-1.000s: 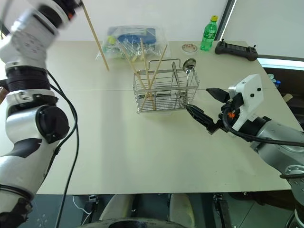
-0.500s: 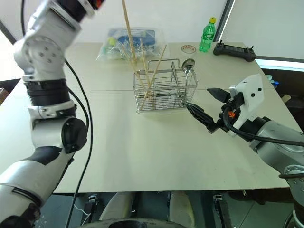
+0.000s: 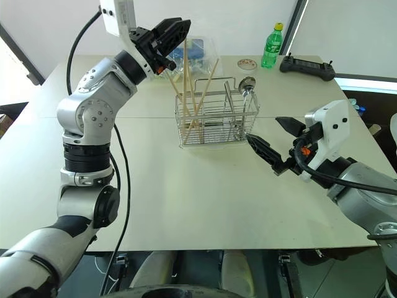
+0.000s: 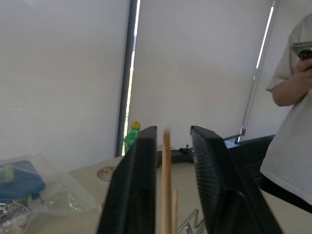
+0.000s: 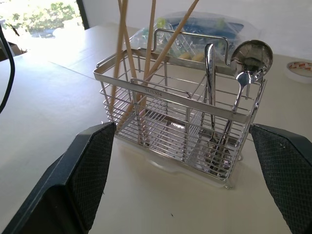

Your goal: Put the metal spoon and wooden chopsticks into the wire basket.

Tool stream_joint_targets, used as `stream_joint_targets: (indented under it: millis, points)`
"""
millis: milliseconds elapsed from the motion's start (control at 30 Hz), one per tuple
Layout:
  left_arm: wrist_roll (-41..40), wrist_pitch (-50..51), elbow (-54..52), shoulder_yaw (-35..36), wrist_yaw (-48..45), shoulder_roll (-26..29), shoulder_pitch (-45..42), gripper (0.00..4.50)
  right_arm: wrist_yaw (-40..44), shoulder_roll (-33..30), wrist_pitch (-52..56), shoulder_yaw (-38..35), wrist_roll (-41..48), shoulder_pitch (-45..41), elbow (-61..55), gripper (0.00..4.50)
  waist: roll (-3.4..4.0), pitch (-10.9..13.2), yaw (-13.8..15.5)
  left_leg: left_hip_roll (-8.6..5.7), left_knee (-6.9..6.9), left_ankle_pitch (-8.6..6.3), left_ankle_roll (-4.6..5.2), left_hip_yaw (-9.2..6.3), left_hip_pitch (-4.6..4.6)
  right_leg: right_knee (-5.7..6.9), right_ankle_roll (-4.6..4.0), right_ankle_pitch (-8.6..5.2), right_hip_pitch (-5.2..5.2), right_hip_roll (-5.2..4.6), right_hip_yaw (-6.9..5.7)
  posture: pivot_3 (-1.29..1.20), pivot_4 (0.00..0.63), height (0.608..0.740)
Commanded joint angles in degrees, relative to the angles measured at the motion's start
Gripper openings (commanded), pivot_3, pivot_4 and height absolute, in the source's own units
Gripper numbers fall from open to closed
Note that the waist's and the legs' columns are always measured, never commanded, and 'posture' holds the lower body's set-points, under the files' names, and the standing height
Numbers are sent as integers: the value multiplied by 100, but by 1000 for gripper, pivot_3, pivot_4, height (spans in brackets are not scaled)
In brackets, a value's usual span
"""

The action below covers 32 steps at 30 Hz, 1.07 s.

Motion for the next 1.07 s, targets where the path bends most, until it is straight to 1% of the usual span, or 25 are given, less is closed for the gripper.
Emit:
stream_joint_targets:
  millis: [33, 100, 167, 267, 400, 467, 533, 600, 633, 667, 733, 767, 867, 1067]
  points:
    - [-129, 10, -303, 50, 16, -4, -54, 3459, -4, -70, -113, -138, 48, -114, -46, 4500, 0, 0, -2, 0, -1, 0, 0, 0, 0, 0, 0, 0, -1, 0, 0, 0, 150, 726]
    - [-237, 153, -367, 128, 106, -10, -38, 4465, 17, -81, -113, -131, 42, -136, -30, 4500, 0, 0, -2, 0, -1, 0, 1, 0, 0, 0, 4, 2, -1, 0, 0, 0, 150, 726]
    - [-310, 230, -372, 217, 186, 6, -60, 4465, 40, -93, -110, -124, 36, -166, 0, 4500, 0, 0, -3, 0, -1, -1, 1, 0, 0, 0, 9, 5, -1, 0, 0, 0, 150, 726]
    - [-516, 410, -21, 540, 234, 221, -322, 4465, 103, -122, -105, -97, 1, -249, 84, 4500, 0, 0, -12, 0, 0, -1, 1, 0, 1, 1, 7, 3, -1, 0, 0, 0, 150, 726]
    - [-794, 484, 502, 897, -121, 740, -785, 4465, 262, -215, -95, -126, -64, -335, 195, 4500, 1, 1, -17, 1, -2, -1, 1, 0, 1, 4, 8, 4, -5, 6, -1, 0, 150, 726]
    - [-859, 550, 750, 924, -636, 1202, -948, 4465, 405, -341, -79, -223, -101, -382, 298, 4500, 1, 1, -15, 1, -6, -1, 1, 0, 0, 2, 18, 9, -6, 6, -2, 0, 150, 726]
    - [-857, 613, 857, 717, -1527, 1803, -926, 4465, 609, -524, -56, -363, -153, -409, 433, 4500, 4, 1, -29, 0, -11, -1, 2, 2, 0, 1, 19, 10, -9, 6, -2, 0, 150, 726]
    - [-544, -9, 471, 94, -3534, 2886, -300, 4465, 951, -797, 13, -661, -147, -392, 634, 4500, 14, 0, -73, 1, -19, -2, 3, 7, 1, 2, 16, 8, -15, 6, 1, 0, 150, 726]
    - [-425, -306, 351, -124, -4244, 3259, -57, 4465, 1089, -886, 33, -764, -154, -375, 710, 4500, 20, -2, -92, 2, -26, -2, 3, 12, 2, 3, 3, 1, -17, 5, 4, 0, 150, 726]
    - [-241, -612, 364, -371, -5042, 3756, 240, 4465, 1282, -1007, 64, -908, -180, -346, 827, 4500, 21, -2, -109, 3, -35, -2, 3, 18, 8, 3, -1, 0, -17, 4, 9, 0, 150, 726]
    - [-9, -938, 545, -637, -5789, 4252, 483, 4465, 1549, -1145, 85, -1063, -259, -301, 994, 4500, 18, -1, -112, 9, -51, -2, 3, 18, 14, 3, -32, -17, -17, 3, 9, 0, 150, 726]
    - [178, -1113, 663, -767, -6002, 4428, 551, 4465, 1680, -1201, 91, -1133, -309, -278, 1083, 4500, 16, 0, -79, 12, -51, -2, 3, 13, 13, 3, -35, -18, -17, 3, 5, 0, 150, 726]
    - [630, -1671, 863, -976, -6388, 4704, 735, 4465, 1947, -1272, 104, -1257, -439, -276, 1369, 4500, 14, 2, -14, 28, -43, -1, 2, 9, 7, 0, -38, -18, -19, 3, 1, 0, 150, 726]
    - [830, -1971, 772, -945, -6410, 4609, 823, 4465, 2069, -1133, 108, -1089, -521, -355, 1393, 4500, 14, 2, -6, 28, -45, -1, 2, 17, 0, -7, -38, -18, -23, -19, -1, 0, 150, 726]
